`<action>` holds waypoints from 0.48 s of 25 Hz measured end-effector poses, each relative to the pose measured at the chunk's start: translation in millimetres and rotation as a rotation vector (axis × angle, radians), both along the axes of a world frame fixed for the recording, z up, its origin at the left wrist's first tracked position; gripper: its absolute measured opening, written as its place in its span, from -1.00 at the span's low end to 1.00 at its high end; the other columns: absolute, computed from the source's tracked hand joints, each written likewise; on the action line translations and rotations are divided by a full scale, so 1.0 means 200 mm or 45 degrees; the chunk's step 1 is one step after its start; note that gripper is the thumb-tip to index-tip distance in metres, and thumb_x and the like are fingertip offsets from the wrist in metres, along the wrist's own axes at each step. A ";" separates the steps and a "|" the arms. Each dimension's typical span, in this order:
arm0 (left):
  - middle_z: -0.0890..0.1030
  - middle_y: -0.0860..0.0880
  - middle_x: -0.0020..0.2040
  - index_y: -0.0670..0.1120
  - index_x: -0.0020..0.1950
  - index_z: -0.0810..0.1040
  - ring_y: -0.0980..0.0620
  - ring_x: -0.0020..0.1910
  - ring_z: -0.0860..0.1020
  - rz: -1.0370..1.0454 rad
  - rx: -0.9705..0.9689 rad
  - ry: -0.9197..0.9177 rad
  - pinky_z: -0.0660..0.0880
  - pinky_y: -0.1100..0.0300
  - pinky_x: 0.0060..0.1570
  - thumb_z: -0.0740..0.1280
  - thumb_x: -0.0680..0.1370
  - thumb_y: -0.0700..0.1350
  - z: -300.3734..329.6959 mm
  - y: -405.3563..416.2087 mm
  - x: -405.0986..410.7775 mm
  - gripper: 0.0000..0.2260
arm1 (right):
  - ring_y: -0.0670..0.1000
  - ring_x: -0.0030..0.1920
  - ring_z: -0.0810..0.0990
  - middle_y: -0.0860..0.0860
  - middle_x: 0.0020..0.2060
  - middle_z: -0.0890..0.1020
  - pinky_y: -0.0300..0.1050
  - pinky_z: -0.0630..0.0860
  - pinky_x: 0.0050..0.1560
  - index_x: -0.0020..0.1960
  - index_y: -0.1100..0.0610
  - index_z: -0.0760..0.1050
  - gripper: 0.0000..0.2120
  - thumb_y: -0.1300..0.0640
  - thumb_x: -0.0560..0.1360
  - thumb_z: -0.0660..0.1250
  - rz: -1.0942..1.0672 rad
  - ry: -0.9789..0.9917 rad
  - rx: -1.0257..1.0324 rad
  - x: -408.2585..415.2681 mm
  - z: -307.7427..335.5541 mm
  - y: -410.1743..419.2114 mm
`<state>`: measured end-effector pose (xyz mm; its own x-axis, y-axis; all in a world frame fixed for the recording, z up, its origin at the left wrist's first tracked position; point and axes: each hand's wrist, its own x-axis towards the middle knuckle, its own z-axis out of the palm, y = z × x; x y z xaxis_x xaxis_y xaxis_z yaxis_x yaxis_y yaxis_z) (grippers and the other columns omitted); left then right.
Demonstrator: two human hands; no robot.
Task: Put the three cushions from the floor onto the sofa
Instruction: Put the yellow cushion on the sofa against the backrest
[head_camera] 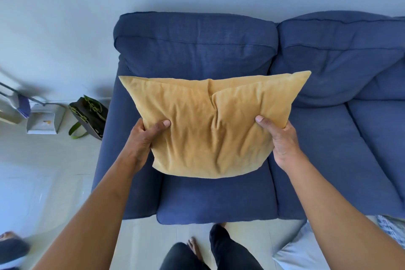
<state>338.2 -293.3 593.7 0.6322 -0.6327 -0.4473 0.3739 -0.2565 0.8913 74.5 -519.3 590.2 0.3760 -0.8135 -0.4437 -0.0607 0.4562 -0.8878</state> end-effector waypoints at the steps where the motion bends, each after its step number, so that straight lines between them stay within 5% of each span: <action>1: 0.72 0.01 0.31 -0.06 0.48 0.50 -0.01 0.27 0.70 0.008 0.003 0.005 0.58 -0.06 0.30 0.63 0.33 0.05 -0.03 -0.06 0.03 -0.24 | 0.04 0.21 0.72 -0.02 0.17 0.76 0.11 0.60 0.29 0.35 0.08 0.57 -0.27 -0.01 0.22 0.66 0.002 -0.004 0.008 0.04 -0.03 -0.06; 12: 0.69 0.00 0.37 -0.08 0.53 0.45 -0.03 0.35 0.65 0.081 0.097 0.043 0.57 -0.05 0.32 0.58 0.47 -0.08 -0.40 -0.58 0.44 -0.34 | 0.02 0.23 0.71 0.00 0.23 0.73 -0.02 0.61 0.24 0.38 0.08 0.54 -0.47 0.16 0.45 0.59 -0.061 0.017 0.033 0.42 -0.45 -0.60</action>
